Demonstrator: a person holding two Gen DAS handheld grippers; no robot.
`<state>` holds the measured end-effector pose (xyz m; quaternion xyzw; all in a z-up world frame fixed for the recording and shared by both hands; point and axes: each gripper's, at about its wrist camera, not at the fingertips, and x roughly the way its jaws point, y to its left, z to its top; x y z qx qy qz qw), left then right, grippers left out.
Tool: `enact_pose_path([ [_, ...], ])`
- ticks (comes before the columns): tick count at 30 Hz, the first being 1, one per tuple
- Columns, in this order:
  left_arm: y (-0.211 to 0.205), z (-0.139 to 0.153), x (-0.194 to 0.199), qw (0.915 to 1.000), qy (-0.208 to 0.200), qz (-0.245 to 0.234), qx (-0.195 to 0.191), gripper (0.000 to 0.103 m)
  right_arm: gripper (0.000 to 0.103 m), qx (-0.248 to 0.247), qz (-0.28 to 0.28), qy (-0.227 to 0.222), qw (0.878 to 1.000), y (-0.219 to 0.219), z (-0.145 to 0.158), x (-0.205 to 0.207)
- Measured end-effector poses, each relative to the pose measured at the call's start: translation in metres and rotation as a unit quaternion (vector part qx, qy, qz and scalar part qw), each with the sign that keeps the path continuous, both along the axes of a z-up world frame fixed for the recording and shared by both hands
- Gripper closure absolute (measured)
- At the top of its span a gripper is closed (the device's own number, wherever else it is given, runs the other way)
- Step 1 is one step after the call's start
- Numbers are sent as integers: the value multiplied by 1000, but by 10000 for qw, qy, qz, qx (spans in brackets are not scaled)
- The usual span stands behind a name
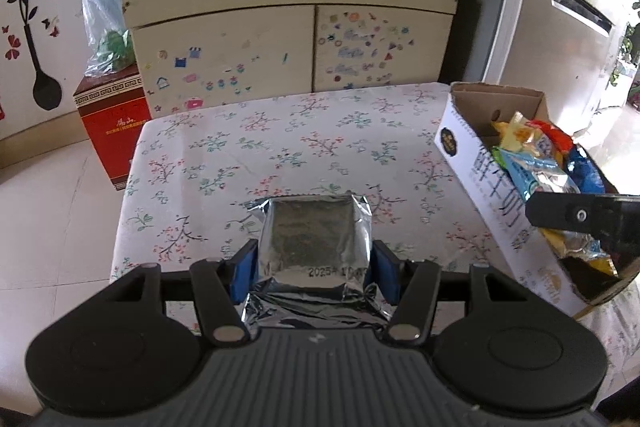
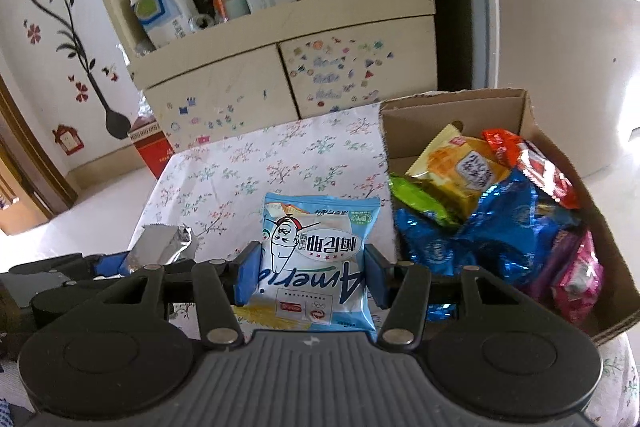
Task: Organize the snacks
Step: 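Carry the silver foil bag and blue Amerta packet to the box with both grippers, then release the silver foil bag and blue Amerta packet into the box with both grippers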
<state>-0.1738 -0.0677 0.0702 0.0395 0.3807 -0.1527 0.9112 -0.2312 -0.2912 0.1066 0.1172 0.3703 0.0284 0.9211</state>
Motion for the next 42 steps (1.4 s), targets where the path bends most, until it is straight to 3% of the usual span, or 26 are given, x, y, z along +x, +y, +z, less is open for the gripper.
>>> enact_pose_path([
  [11, -39, 24, -13, 9985, -166, -462, -241, 45, 43, 395, -732, -255, 9962, -56, 16, -27],
  [24, -103, 48, -12, 9923, -161, -1045, -646, 45, 43, 913, -1843, -419, 9777, -114, 18, -53],
  [29, -129, 48, -15, 9891, -108, -1305, -677, 45, 43, 1202, -2171, -369, 9680, -126, 14, -55],
  [42, -180, 22, -25, 9841, 104, -1647, -658, 44, 40, 1403, -2612, -191, 9549, -136, 2, -48],
])
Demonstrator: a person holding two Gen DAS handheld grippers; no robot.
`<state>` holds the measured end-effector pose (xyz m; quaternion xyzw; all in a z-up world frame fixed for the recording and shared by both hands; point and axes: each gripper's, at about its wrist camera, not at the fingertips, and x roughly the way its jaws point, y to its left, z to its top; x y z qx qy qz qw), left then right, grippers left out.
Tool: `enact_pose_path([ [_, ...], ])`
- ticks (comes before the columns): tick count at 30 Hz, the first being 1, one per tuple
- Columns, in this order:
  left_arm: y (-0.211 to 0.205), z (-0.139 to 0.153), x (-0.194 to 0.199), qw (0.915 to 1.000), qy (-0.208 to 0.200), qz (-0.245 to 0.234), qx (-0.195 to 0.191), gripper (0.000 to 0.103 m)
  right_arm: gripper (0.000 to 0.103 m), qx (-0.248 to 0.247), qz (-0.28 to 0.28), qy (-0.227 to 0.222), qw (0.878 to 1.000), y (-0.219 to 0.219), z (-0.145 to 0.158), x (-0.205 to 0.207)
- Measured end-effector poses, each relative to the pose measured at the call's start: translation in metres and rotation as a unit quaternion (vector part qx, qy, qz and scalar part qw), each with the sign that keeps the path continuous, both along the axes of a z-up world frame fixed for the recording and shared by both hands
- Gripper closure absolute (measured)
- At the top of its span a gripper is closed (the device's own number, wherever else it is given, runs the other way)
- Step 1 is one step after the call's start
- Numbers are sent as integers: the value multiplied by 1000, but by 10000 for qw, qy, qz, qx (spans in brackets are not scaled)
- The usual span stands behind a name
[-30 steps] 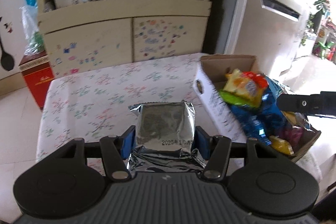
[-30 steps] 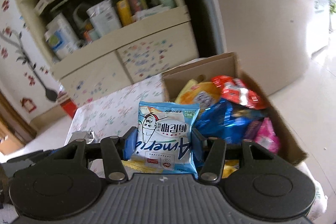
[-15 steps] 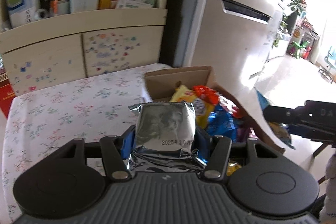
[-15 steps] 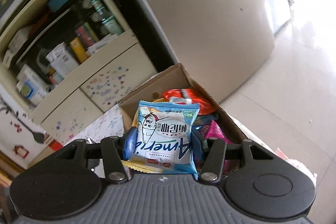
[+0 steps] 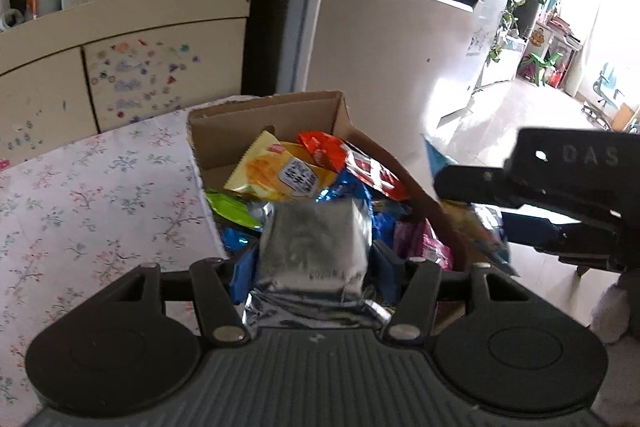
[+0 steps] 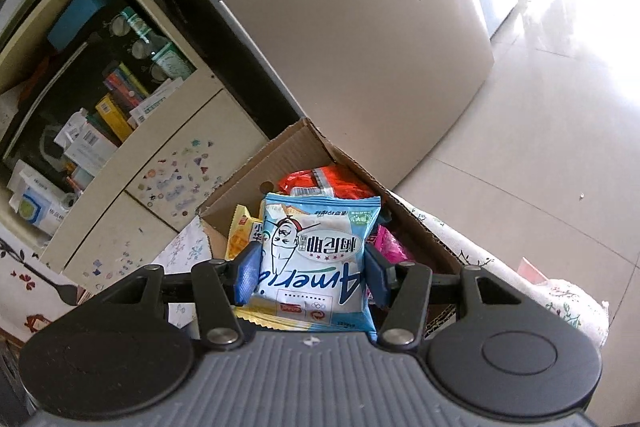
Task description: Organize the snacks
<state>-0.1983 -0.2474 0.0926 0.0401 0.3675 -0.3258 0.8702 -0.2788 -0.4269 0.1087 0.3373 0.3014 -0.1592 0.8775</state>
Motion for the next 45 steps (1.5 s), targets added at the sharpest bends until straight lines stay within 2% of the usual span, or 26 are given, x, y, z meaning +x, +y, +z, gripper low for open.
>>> enact_pose_path([
  [2, -3, 0, -2, 10000, -69, -18, 21, 33, 37, 72, -33, 35, 10000, -2, -2, 3],
  [5, -4, 4, -5, 9997, -212, 14, 85, 23, 32, 191, -79, 40, 9998, -4, -4, 3],
  [8, 0, 7, -7, 9998, -180, 102, 70, 15, 27, 159, -93, 2, 9998, -4, -3, 1],
  [15, 4, 7, -8, 9981, -21, 347, 500, 14, 19, 46, -67, 68, 9999, -2, -2, 2],
  [19, 9, 4, -10, 9972, 109, 426, 612, 11, 15, -96, 25, 170, 9998, 1, -2, 3],
  [26, 16, 4, -11, 9947, 205, 597, 812, 10, 10, -656, 229, 358, 9969, 13, 2, 7],
  [32, 22, 6, -12, 9922, 214, 724, 990, 9, 5, -803, 208, 487, 9954, 12, 4, 4],
  [45, 35, 14, -15, 9873, 126, 1044, 1194, 6, 0, -1833, 322, 971, 9777, 33, 3, -7],
])
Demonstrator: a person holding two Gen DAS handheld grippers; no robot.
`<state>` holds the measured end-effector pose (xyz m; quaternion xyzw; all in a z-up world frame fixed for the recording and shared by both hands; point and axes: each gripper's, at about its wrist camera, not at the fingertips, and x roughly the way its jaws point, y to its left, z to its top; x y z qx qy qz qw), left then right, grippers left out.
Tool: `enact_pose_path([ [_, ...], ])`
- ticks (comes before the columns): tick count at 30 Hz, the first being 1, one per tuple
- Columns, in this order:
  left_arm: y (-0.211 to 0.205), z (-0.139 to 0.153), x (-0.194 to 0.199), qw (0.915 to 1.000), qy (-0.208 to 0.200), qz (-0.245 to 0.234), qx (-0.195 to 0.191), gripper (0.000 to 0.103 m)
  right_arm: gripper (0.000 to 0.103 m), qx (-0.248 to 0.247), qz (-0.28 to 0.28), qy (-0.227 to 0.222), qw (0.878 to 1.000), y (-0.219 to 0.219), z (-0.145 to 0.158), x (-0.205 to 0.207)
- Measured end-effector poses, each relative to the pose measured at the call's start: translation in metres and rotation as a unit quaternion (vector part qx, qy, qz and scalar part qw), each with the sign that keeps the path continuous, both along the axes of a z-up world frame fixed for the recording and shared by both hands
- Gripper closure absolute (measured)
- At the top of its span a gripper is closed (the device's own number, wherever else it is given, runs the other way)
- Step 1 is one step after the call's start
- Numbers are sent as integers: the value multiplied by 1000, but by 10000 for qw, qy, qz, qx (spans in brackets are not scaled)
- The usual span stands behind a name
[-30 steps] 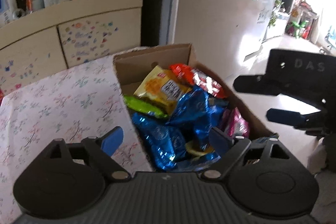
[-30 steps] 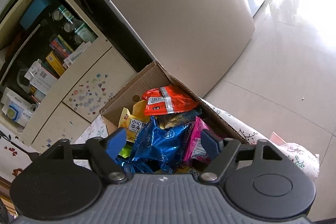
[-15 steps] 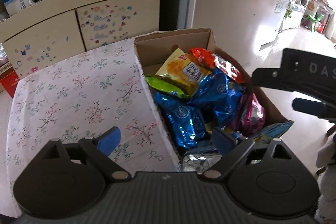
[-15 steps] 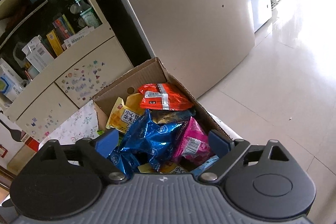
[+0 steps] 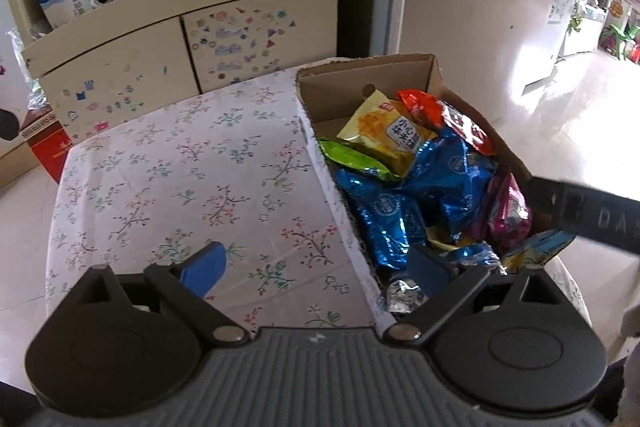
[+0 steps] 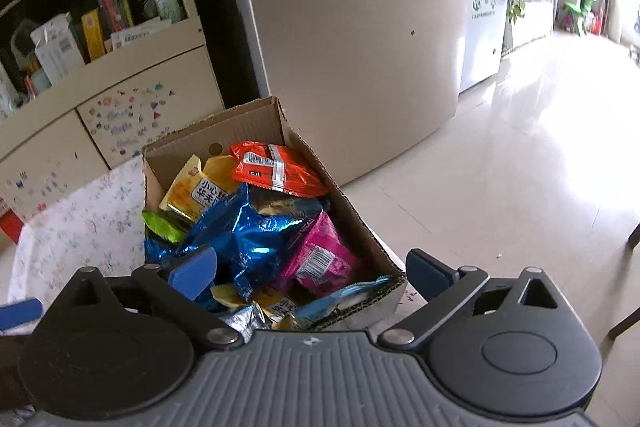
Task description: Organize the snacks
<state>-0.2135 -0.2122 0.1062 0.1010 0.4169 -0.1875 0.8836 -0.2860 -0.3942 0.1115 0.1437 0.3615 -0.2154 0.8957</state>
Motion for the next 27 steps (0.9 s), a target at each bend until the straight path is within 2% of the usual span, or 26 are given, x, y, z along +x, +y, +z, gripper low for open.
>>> enact_pose_path([
  [9, 1, 3, 2, 9998, -100, 129, 149, 5, 0, -145, 104, 128, 9998, 4, -2, 0],
  [27, -14, -1, 17, 9990, -23, 137, 429, 3, 0, 19, 6, 491, 9988, 3, -10, 11],
])
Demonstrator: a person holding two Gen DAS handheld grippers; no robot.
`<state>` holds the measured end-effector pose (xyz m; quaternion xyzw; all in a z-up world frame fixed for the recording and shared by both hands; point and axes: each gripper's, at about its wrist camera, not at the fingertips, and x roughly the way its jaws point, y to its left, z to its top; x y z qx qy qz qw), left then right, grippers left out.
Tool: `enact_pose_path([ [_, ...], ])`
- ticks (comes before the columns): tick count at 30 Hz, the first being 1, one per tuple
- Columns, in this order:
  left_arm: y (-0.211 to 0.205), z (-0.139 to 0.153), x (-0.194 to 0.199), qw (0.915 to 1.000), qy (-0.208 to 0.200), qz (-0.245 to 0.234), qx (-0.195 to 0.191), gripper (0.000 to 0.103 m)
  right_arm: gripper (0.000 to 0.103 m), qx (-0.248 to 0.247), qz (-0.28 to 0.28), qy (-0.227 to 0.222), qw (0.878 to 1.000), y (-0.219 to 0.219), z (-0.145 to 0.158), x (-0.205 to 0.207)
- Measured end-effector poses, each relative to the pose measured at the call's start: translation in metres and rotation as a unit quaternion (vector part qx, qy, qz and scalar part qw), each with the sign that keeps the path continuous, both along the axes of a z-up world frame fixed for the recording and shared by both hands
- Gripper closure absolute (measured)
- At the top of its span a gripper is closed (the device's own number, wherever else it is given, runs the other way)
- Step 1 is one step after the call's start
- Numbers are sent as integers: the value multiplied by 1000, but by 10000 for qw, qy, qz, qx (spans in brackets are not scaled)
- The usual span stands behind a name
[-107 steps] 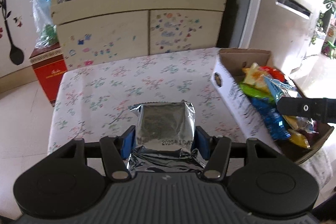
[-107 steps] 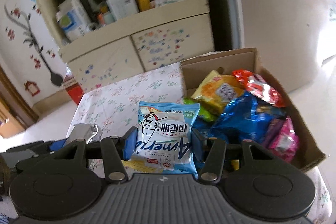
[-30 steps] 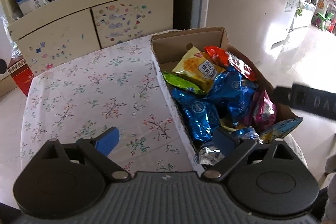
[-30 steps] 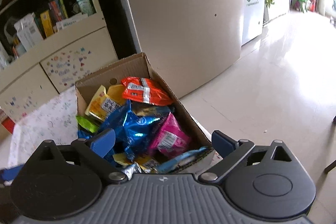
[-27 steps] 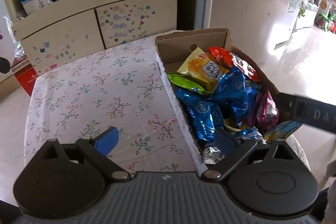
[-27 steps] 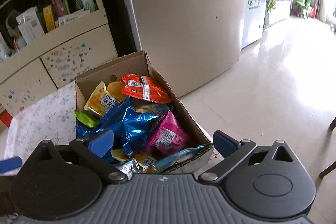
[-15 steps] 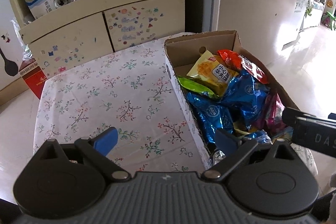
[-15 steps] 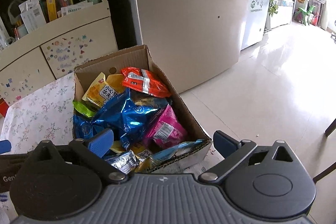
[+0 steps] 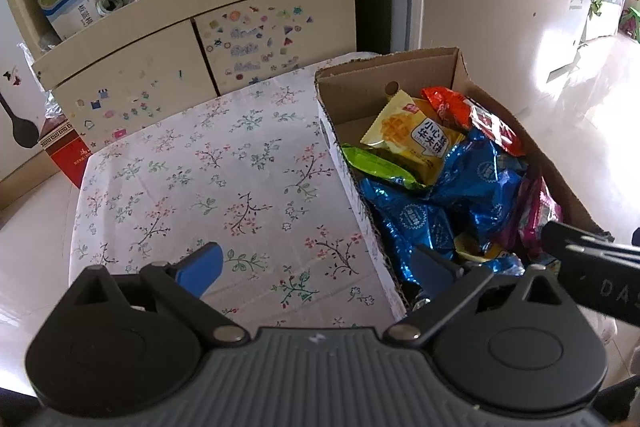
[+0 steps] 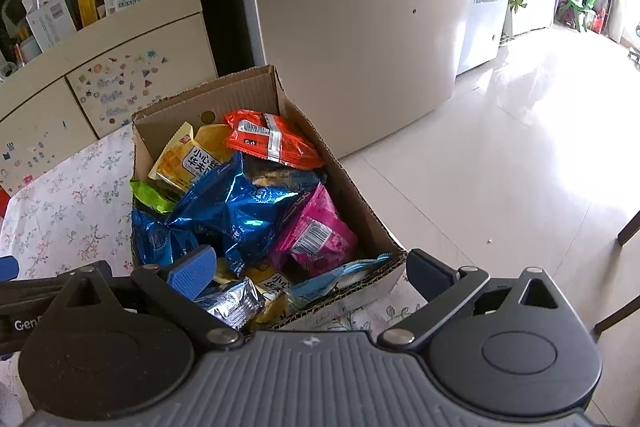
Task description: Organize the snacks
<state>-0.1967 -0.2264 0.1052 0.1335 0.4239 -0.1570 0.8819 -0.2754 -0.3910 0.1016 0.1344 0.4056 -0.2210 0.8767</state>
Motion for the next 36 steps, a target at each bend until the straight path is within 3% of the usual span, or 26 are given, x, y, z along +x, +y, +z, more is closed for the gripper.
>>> enact_pose_path([
  [36, -24, -8, 22, 9993, -56, -117, 345, 2, 0, -12, -529, 312, 9981, 2, -8, 15],
])
